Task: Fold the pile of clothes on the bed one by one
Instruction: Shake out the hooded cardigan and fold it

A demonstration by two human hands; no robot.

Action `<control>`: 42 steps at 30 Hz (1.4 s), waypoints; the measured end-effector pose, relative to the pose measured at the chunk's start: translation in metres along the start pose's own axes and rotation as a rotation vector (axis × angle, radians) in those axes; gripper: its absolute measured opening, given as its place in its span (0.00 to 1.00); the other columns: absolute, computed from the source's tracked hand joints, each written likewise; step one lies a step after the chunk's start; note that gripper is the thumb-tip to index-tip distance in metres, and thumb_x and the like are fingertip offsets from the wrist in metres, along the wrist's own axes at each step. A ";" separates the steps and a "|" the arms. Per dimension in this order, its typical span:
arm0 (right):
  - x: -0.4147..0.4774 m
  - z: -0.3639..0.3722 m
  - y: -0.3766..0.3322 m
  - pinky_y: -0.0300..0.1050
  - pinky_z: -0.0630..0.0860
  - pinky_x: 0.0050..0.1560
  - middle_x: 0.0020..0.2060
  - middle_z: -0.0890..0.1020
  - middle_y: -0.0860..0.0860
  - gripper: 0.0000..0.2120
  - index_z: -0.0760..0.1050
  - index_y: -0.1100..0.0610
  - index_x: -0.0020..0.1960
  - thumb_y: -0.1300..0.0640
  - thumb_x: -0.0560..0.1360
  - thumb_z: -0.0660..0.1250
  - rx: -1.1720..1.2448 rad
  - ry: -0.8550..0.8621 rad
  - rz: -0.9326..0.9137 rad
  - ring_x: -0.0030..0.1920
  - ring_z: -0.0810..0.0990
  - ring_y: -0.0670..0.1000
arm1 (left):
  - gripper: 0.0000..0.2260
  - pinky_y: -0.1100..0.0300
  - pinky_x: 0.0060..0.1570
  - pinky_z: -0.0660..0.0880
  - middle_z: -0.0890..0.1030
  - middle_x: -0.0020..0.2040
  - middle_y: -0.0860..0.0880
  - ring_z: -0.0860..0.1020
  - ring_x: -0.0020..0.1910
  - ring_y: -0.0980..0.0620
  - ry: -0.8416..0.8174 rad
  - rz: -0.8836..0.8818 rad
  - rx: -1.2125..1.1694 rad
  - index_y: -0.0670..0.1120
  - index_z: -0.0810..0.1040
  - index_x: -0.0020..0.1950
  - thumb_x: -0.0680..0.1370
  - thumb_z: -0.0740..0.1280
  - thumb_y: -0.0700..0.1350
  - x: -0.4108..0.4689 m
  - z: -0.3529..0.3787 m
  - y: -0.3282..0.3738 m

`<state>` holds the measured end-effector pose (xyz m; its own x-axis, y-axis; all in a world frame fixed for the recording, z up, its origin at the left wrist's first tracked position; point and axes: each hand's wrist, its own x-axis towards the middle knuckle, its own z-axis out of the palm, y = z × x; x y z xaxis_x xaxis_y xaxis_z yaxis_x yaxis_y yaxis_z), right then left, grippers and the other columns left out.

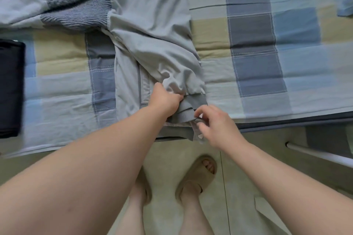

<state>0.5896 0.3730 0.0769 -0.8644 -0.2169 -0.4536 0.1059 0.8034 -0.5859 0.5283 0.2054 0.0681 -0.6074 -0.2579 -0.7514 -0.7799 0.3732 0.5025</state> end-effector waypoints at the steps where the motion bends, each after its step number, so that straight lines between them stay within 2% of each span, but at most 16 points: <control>1: 0.002 -0.001 0.000 0.53 0.74 0.49 0.43 0.73 0.46 0.12 0.74 0.51 0.56 0.62 0.74 0.66 0.002 -0.013 0.049 0.47 0.75 0.55 | 0.26 0.56 0.51 0.68 0.76 0.59 0.45 0.74 0.55 0.44 0.042 0.010 -0.015 0.43 0.67 0.65 0.75 0.75 0.51 -0.001 -0.002 -0.007; 7: 0.004 0.007 -0.010 0.54 0.76 0.50 0.46 0.73 0.44 0.29 0.61 0.45 0.71 0.63 0.74 0.64 -0.125 -0.200 0.150 0.52 0.76 0.56 | 0.29 0.53 0.55 0.71 0.76 0.53 0.48 0.75 0.53 0.47 0.255 -0.080 -0.137 0.45 0.68 0.59 0.70 0.79 0.57 -0.015 -0.048 -0.078; 9: 0.005 0.014 -0.011 0.56 0.75 0.56 0.55 0.74 0.49 0.29 0.62 0.46 0.71 0.60 0.73 0.66 -0.206 -0.264 0.141 0.60 0.75 0.58 | 0.28 0.53 0.57 0.73 0.77 0.54 0.49 0.77 0.55 0.45 0.176 -0.185 -0.029 0.45 0.70 0.61 0.69 0.79 0.54 -0.015 -0.067 -0.106; 11: 0.006 0.021 -0.015 0.57 0.72 0.64 0.66 0.69 0.51 0.37 0.57 0.45 0.76 0.53 0.72 0.70 -0.234 -0.319 0.147 0.67 0.69 0.57 | 0.23 0.51 0.58 0.76 0.82 0.54 0.49 0.80 0.53 0.45 0.011 -0.229 0.124 0.46 0.76 0.57 0.68 0.79 0.53 -0.012 -0.081 -0.129; 13: 0.008 0.026 -0.021 0.57 0.66 0.72 0.74 0.59 0.48 0.48 0.48 0.44 0.80 0.45 0.71 0.74 -0.104 -0.381 0.196 0.74 0.61 0.56 | 0.17 0.51 0.53 0.78 0.83 0.49 0.50 0.81 0.49 0.48 -0.041 -0.154 0.094 0.50 0.78 0.52 0.69 0.79 0.53 -0.013 -0.087 -0.133; 15: 0.005 0.029 -0.025 0.53 0.61 0.75 0.77 0.54 0.46 0.53 0.44 0.45 0.82 0.40 0.70 0.76 0.147 -0.311 0.287 0.77 0.58 0.51 | 0.19 0.55 0.44 0.74 0.79 0.45 0.53 0.78 0.45 0.51 -0.002 -0.102 -0.083 0.48 0.76 0.51 0.72 0.77 0.59 -0.015 -0.084 -0.119; 17: 0.005 0.028 -0.020 0.48 0.65 0.70 0.74 0.61 0.51 0.48 0.48 0.49 0.81 0.41 0.73 0.74 0.345 -0.082 0.426 0.74 0.64 0.51 | 0.20 0.58 0.39 0.71 0.78 0.44 0.52 0.77 0.42 0.53 0.055 -0.123 -0.240 0.46 0.76 0.50 0.74 0.74 0.61 -0.014 -0.075 -0.095; 20: 0.026 0.047 -0.025 0.52 0.72 0.63 0.64 0.75 0.57 0.39 0.57 0.54 0.77 0.42 0.74 0.72 0.325 0.096 0.619 0.64 0.75 0.58 | 0.12 0.57 0.44 0.75 0.83 0.49 0.48 0.79 0.43 0.52 0.020 -0.133 -0.311 0.46 0.79 0.48 0.76 0.75 0.53 0.006 -0.087 -0.097; 23: 0.029 0.047 -0.024 0.50 0.73 0.50 0.47 0.82 0.56 0.12 0.74 0.55 0.53 0.49 0.76 0.70 0.106 0.025 0.562 0.52 0.79 0.60 | 0.11 0.53 0.53 0.75 0.83 0.56 0.42 0.80 0.53 0.42 0.154 -0.109 -0.152 0.42 0.81 0.57 0.79 0.70 0.47 0.013 -0.096 -0.113; 26: 0.019 0.048 -0.036 0.48 0.66 0.41 0.35 0.78 0.51 0.10 0.70 0.54 0.39 0.55 0.76 0.67 -0.078 -0.093 0.431 0.45 0.77 0.59 | 0.12 0.50 0.56 0.73 0.81 0.58 0.40 0.78 0.58 0.37 0.253 -0.143 0.009 0.41 0.77 0.60 0.81 0.65 0.47 0.012 -0.110 -0.139; 29: 0.014 0.051 -0.044 0.51 0.74 0.47 0.45 0.78 0.49 0.08 0.72 0.53 0.46 0.51 0.73 0.69 -0.177 -0.122 0.359 0.52 0.77 0.57 | 0.15 0.52 0.54 0.71 0.78 0.55 0.46 0.76 0.56 0.43 0.208 -0.111 -0.030 0.42 0.73 0.63 0.82 0.64 0.51 0.011 -0.115 -0.142; 31: 0.015 0.051 -0.049 0.55 0.75 0.58 0.62 0.71 0.51 0.26 0.68 0.53 0.64 0.47 0.72 0.74 -0.179 -0.011 0.332 0.62 0.72 0.56 | 0.19 0.52 0.54 0.72 0.76 0.54 0.48 0.74 0.53 0.45 0.187 -0.123 -0.088 0.44 0.71 0.64 0.79 0.67 0.54 0.012 -0.116 -0.137; 33: 0.021 0.051 -0.049 0.57 0.73 0.63 0.71 0.63 0.52 0.39 0.56 0.48 0.76 0.49 0.73 0.75 -0.130 0.045 0.300 0.67 0.69 0.56 | 0.19 0.53 0.50 0.71 0.78 0.55 0.47 0.76 0.52 0.44 0.160 -0.108 -0.017 0.43 0.72 0.63 0.77 0.70 0.52 0.017 -0.115 -0.141; 35: 0.029 0.053 -0.048 0.55 0.74 0.61 0.69 0.68 0.52 0.34 0.60 0.46 0.75 0.54 0.74 0.72 -0.137 -0.028 0.235 0.64 0.73 0.56 | 0.17 0.55 0.48 0.69 0.80 0.56 0.43 0.78 0.55 0.40 0.149 -0.096 0.083 0.42 0.75 0.62 0.77 0.70 0.48 0.021 -0.115 -0.150; 38: 0.033 0.057 -0.045 0.51 0.72 0.54 0.56 0.77 0.53 0.17 0.70 0.51 0.62 0.60 0.75 0.67 -0.197 -0.055 0.183 0.56 0.75 0.58 | 0.16 0.54 0.50 0.69 0.79 0.59 0.41 0.77 0.60 0.38 0.143 -0.108 0.103 0.42 0.73 0.64 0.79 0.69 0.46 0.022 -0.116 -0.159; 42: 0.035 0.049 -0.052 0.51 0.74 0.51 0.51 0.76 0.52 0.05 0.73 0.48 0.50 0.55 0.74 0.65 -0.332 -0.185 0.305 0.55 0.75 0.58 | 0.26 0.47 0.65 0.67 0.68 0.72 0.43 0.68 0.69 0.39 0.237 0.014 0.325 0.48 0.64 0.73 0.76 0.69 0.43 0.007 -0.115 -0.148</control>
<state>0.5784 0.2965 0.0586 -0.7131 -0.0149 -0.7009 0.1523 0.9726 -0.1756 0.6219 0.0462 0.0373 -0.6649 -0.4352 -0.6070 -0.7063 0.6307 0.3215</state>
